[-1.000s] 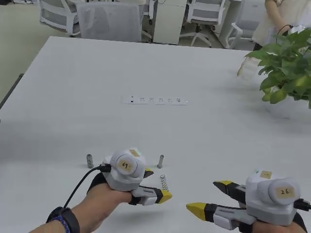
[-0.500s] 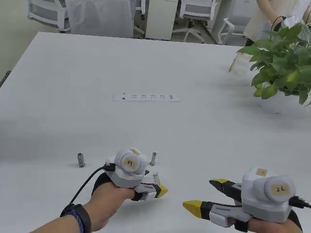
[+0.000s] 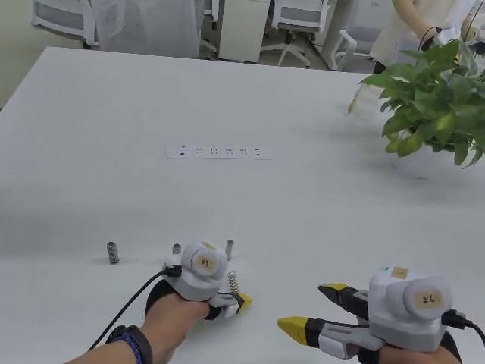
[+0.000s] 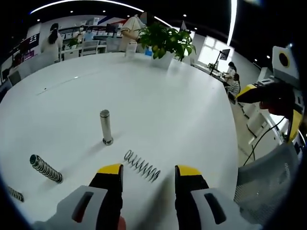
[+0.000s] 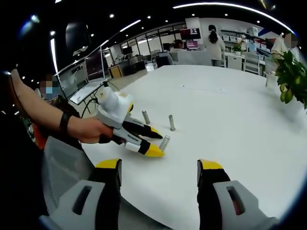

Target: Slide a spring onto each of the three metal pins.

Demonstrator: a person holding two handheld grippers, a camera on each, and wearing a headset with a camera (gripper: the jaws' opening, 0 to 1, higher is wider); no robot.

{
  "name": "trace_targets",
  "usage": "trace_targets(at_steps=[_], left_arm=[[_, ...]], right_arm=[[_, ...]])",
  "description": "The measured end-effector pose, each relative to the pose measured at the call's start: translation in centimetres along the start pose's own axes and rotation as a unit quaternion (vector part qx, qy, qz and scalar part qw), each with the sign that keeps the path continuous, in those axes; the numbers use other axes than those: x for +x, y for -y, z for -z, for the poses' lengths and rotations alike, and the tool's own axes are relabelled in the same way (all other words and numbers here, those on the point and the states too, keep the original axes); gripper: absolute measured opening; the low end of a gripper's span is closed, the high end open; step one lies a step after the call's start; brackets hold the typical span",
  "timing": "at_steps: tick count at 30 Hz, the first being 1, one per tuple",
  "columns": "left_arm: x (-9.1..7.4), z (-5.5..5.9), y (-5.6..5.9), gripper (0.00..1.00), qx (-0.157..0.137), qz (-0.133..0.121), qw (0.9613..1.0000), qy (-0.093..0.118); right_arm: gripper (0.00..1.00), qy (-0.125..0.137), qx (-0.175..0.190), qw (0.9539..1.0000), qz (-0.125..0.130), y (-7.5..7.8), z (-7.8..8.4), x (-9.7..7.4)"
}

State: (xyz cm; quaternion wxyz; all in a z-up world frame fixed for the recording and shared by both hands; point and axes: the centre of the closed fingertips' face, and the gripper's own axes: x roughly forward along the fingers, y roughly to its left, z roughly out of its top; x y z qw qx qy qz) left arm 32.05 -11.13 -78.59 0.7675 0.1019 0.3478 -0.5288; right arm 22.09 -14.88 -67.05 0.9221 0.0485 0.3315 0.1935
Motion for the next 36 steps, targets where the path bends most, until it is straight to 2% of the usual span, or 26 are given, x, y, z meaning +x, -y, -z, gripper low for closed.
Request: trace_targets(at_steps=[1, 4, 14, 25, 28, 33, 36], left_arm=[[0.0, -0.4, -0.1, 0.35, 0.004, -0.004, 0.9999, 0.012], [0.2, -0.4, -0.3, 0.33, -0.006, -0.012, 0.9999, 0.011], [0.6, -0.8, -0.7, 0.25, 0.011, -0.032, 0.9994, 0.013], [0.5, -0.5, -1.2, 0.14, 0.046, -0.041, 0.9981, 0.002], [0.3, -0.1, -1.3, 0.1, 0.073, -0.047, 0.9962, -0.007], [-0.1, 0.0, -1.8, 0.03, 0.081, -0.052, 0.9953, -0.012], [-0.2, 0.1, -1.8, 0.03, 0.083, -0.053, 0.9951, -0.014]], right_arm=[[0.62, -0.001, 0.0, 1.0, 0.0, 0.0, 0.0, 0.0], [0.62, -0.001, 0.0, 1.0, 0.001, 0.1, 0.0, -0.1], [0.61, -0.004, -0.001, 1.0, -0.004, -0.3, 0.0, 0.3], [0.61, -0.001, -0.005, 1.0, -0.005, -0.3, -0.3, 0.3], [0.61, -0.001, -0.005, 1.0, -0.006, -0.3, -0.3, 0.4], [0.61, 0.0, -0.007, 0.9999, -0.009, -0.6, -0.4, 0.6], [0.61, -0.001, -0.008, 0.9999, -0.01, -0.7, -0.4, 0.7]])
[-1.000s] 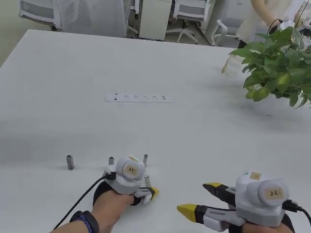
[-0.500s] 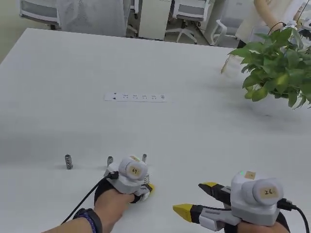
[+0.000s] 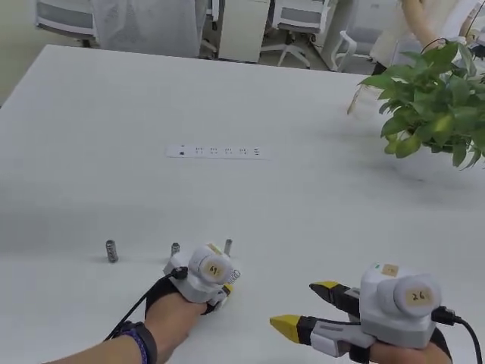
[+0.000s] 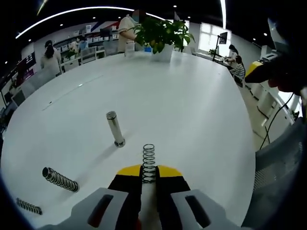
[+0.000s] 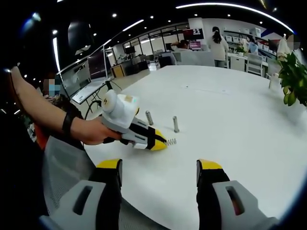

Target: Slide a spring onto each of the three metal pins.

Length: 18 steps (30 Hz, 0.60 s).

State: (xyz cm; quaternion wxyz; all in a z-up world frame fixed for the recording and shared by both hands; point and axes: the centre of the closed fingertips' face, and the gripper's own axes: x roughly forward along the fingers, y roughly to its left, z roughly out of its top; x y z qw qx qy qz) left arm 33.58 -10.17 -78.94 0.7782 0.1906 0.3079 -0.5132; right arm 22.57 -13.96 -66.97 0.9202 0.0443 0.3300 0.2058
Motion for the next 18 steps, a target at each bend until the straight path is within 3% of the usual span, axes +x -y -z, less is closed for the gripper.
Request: trace_targets(at_steps=[8, 12, 18], left_arm=[[-0.7, 0.8, 0.1, 0.03, 0.026, 0.004, 0.9995, -0.016], [-1.2, 1.3, 0.4, 0.03, 0.071, 0.009, 0.997, -0.029], [-1.8, 1.8, 0.4, 0.03, 0.076, 0.013, 0.9965, -0.034]], right_arm=[[0.61, 0.002, 0.001, 1.0, 0.0, 0.0, -0.1, -0.1], [0.61, 0.002, 0.002, 1.0, 0.0, -0.1, -0.1, 0.0], [0.61, 0.0, -0.001, 1.0, -0.006, -0.5, 0.0, 0.2]])
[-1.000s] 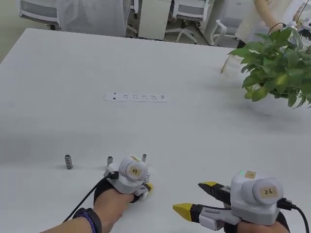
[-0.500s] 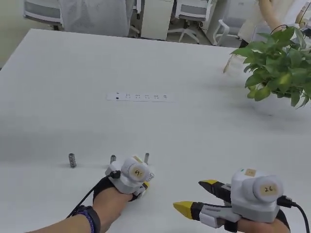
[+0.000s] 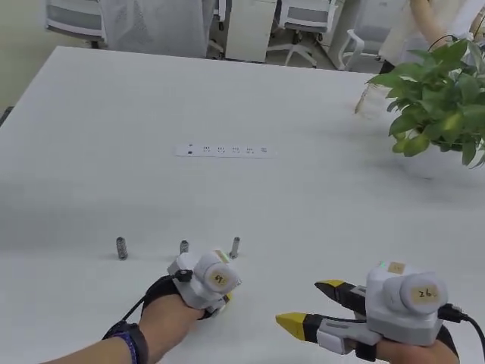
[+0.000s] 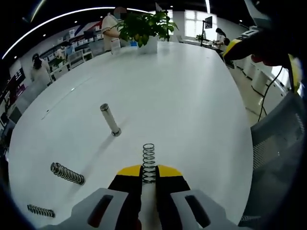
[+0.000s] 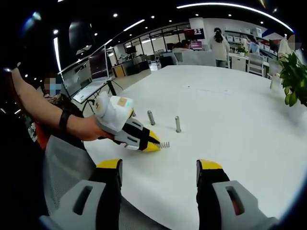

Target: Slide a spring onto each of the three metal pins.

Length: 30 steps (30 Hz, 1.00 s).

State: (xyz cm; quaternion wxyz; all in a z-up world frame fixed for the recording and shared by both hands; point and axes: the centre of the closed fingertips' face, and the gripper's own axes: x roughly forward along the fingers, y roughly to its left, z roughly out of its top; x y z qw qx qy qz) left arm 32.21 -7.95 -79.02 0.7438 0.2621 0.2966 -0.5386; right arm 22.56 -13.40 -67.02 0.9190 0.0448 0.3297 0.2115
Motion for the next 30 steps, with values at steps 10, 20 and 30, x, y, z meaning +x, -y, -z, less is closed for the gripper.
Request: trace_targets(at_steps=[10, 20, 30], left_arm=[[-1.0, 1.3, 0.4, 0.03, -0.004, 0.017, 0.9998, -0.012], [-2.3, 2.6, 0.7, 0.03, 0.008, 0.025, 0.9994, -0.023], [-3.1, 3.3, 1.3, 0.02, 0.008, 0.042, 0.9988, -0.024]], right_arm=[[0.6, -0.003, -0.003, 1.0, -0.003, -0.1, -0.1, 0.2], [0.6, -0.004, -0.011, 0.9999, -0.008, -0.6, -0.6, 0.7], [0.59, -0.009, -0.015, 0.9998, -0.011, -0.8, -0.4, 0.8]])
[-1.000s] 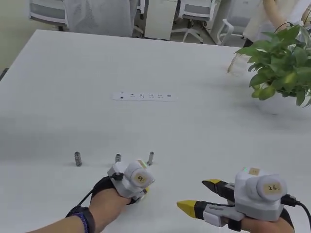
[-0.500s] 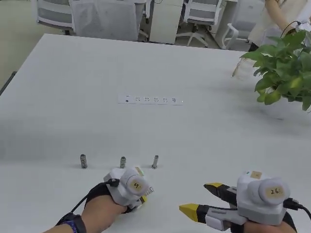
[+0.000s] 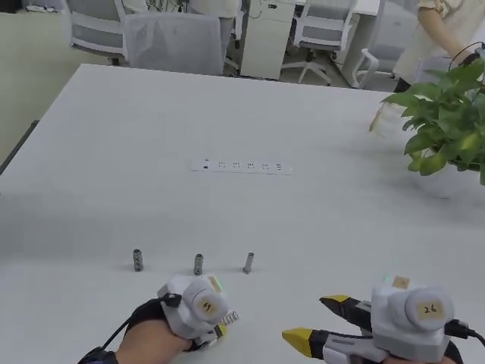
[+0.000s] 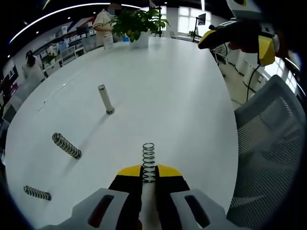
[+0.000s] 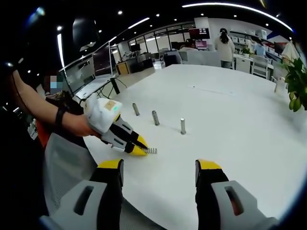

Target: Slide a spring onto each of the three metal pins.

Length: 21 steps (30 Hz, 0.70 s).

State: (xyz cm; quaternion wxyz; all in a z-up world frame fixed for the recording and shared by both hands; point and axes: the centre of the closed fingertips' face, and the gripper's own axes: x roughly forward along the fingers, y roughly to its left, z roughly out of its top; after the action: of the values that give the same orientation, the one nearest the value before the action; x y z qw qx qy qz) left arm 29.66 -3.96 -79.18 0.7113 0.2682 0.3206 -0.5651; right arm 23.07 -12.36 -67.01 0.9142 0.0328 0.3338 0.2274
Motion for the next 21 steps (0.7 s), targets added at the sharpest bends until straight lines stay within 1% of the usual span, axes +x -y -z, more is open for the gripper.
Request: trace_targets(at_steps=[4, 10, 16, 21], left_arm=[[-0.4, 0.4, 0.1, 0.02, -0.01, 0.003, 0.9999, -0.001], [-0.8, 1.0, 0.1, 0.02, -0.021, -0.001, 0.9998, 0.0], [-1.7, 1.2, -0.3, 0.02, -0.033, -0.009, 0.9994, 0.006], [-2.2, 1.5, -0.7, 0.02, -0.036, -0.015, 0.9992, 0.009]], right_arm=[[0.59, -0.002, -0.001, 1.0, -0.001, -0.1, 0.2, 0.0], [0.58, -0.004, 0.0, 1.0, -0.002, -0.3, 0.4, 0.1], [0.57, -0.007, -0.001, 1.0, -0.006, -0.4, 0.6, 0.3], [0.57, -0.008, -0.001, 0.9999, -0.008, -0.4, 0.6, 0.4]])
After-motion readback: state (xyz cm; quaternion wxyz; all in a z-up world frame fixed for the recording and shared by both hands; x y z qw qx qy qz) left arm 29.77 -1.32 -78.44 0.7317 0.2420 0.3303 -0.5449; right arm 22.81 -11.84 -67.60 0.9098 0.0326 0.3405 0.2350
